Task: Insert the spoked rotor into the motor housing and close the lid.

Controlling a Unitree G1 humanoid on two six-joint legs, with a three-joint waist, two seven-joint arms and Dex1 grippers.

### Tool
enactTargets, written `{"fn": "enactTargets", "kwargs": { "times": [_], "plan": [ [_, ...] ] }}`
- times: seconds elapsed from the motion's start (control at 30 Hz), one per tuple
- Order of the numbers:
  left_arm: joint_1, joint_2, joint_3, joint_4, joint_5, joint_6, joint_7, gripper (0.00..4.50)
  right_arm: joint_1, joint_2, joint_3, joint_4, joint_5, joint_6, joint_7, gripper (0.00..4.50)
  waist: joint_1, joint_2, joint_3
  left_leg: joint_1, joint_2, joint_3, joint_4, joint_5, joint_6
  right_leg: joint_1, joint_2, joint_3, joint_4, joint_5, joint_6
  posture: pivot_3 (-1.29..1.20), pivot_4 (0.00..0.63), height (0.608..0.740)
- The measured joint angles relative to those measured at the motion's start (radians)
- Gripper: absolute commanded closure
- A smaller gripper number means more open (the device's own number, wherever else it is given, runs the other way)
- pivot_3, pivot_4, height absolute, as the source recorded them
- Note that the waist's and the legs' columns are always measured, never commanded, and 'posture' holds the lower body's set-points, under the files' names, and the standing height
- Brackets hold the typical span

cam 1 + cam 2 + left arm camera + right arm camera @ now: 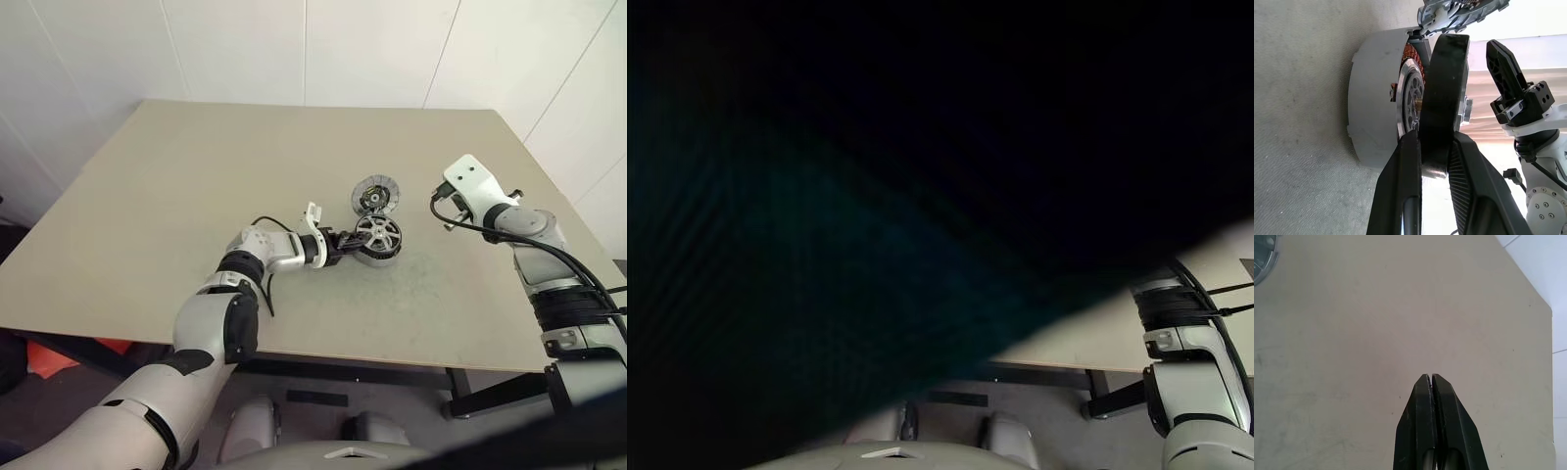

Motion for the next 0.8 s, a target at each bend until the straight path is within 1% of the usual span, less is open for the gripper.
{"fn": "enactTargets", "kwargs": {
  "times": [0.07, 0.27, 0.37, 0.43, 0.6, 0.67, 0.7, 0.8],
  "plan": [
    [0.000, -0.002, -0.001, 0.000, 0.010, -0.007, -0.011, 3.36, 0.000, 0.000, 0.000, 0.000, 0.000, 0.000, 0.000, 4.50, 0.000, 0.000, 0.000, 0.000, 0.000, 0.000, 0.000, 0.000, 0.000, 0.000, 0.000, 0.000, 0.000, 0.000, 0.000, 0.00, 0.000, 0.740],
    [-0.015, -0.004, 0.004, -0.002, 0.020, -0.004, -0.039, 1.52, 0.000, 0.005, 0.002, 0.000, 0.000, -0.003, -0.002, 4.50, 0.002, 0.000, 0.000, 0.003, 0.000, 0.000, 0.000, 0.000, 0.000, 0.003, 0.000, 0.000, 0.000, 0.000, 0.000, 0.00, 0.000, 0.740],
    [-0.018, 0.005, 0.002, -0.016, 0.022, 0.011, -0.049, 1.52, 0.000, 0.010, 0.003, 0.000, 0.000, -0.007, -0.002, 4.50, 0.002, 0.000, 0.000, 0.006, 0.000, 0.000, 0.000, 0.001, 0.000, 0.005, 0.000, 0.000, 0.000, 0.001, -0.001, 0.00, 0.000, 0.740],
    [-0.002, 0.032, -0.015, -0.057, 0.026, 0.050, -0.072, 1.52, 0.000, 0.012, 0.003, -0.004, 0.002, -0.006, 0.000, 4.50, -0.004, 0.000, 0.001, 0.005, 0.000, 0.000, 0.000, 0.001, 0.000, 0.004, 0.000, 0.000, 0.001, 0.001, -0.001, 0.00, 0.000, 0.740],
    [0.075, 0.111, -0.042, -0.252, 0.017, 0.185, -0.110, 1.52, -0.006, 0.012, -0.012, -0.074, 0.027, 0.024, 0.029, 4.50, -0.010, 0.001, 0.001, 0.002, 0.001, 0.001, -0.002, 0.001, -0.001, 0.000, 0.000, 0.000, 0.002, 0.001, -0.001, 0.00, 0.000, 0.740],
    [0.122, 0.151, -0.040, -0.325, 0.012, 0.224, -0.108, 1.52, -0.020, 0.022, -0.043, -0.128, 0.075, 0.055, 0.061, 4.50, -0.010, 0.002, 0.002, 0.001, 0.001, 0.001, -0.002, 0.001, 0.000, -0.002, 0.000, -0.001, 0.001, 0.001, -0.001, 0.00, 0.000, 0.740],
    [0.153, 0.175, -0.037, -0.362, 0.010, 0.241, -0.106, 1.52, -0.025, 0.038, -0.072, -0.175, 0.125, 0.079, 0.092, 4.50, -0.010, 0.003, 0.002, 0.000, 0.001, 0.001, -0.003, 0.001, 0.000, -0.003, 0.000, -0.001, 0.001, 0.001, -0.001, 0.00, 0.000, 0.740],
    [0.205, 0.210, -0.026, -0.426, 0.006, 0.268, -0.093, 1.52, -0.029, 0.056, -0.097, -0.281, 0.233, 0.106, 0.178, 4.50, -0.003, 0.003, 0.002, -0.003, 0.001, 0.000, -0.002, 0.001, 0.000, -0.004, 0.000, -0.002, 0.001, 0.001, -0.001, 0.00, 0.000, 0.740]
  ]
}}
